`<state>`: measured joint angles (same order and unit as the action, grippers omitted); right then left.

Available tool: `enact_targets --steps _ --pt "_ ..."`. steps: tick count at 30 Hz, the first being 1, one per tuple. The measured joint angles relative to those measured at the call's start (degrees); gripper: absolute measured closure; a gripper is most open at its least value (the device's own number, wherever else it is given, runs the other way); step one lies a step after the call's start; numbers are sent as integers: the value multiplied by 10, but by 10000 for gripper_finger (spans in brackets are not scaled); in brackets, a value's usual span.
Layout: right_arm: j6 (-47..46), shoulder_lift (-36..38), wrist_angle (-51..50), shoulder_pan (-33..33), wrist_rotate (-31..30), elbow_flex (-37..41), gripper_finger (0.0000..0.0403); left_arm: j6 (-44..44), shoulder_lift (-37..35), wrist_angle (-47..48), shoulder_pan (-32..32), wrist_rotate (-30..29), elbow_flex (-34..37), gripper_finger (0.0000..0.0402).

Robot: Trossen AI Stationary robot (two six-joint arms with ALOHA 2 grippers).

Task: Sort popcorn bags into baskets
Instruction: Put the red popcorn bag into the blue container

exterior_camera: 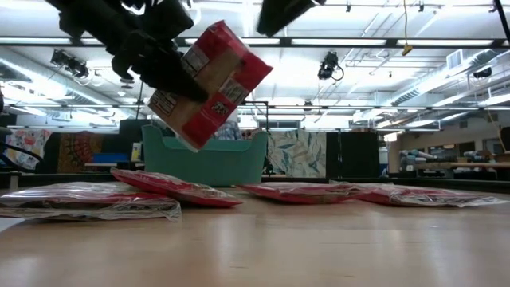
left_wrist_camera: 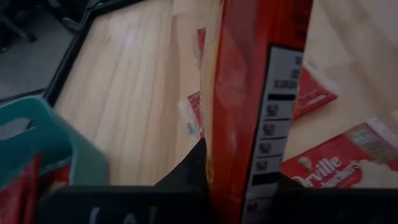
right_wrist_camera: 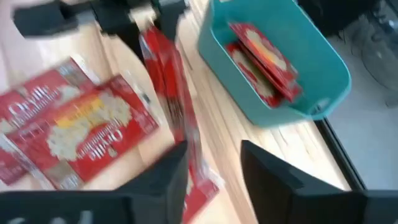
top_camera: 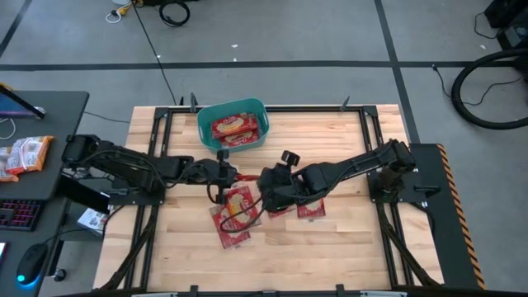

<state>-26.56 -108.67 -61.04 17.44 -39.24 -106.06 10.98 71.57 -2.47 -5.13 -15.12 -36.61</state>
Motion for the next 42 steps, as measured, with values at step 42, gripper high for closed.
enact_targets --steps 42 --pt "-315 48 30 84 -317 306 220 88 98 80 266 -204 -109 363"
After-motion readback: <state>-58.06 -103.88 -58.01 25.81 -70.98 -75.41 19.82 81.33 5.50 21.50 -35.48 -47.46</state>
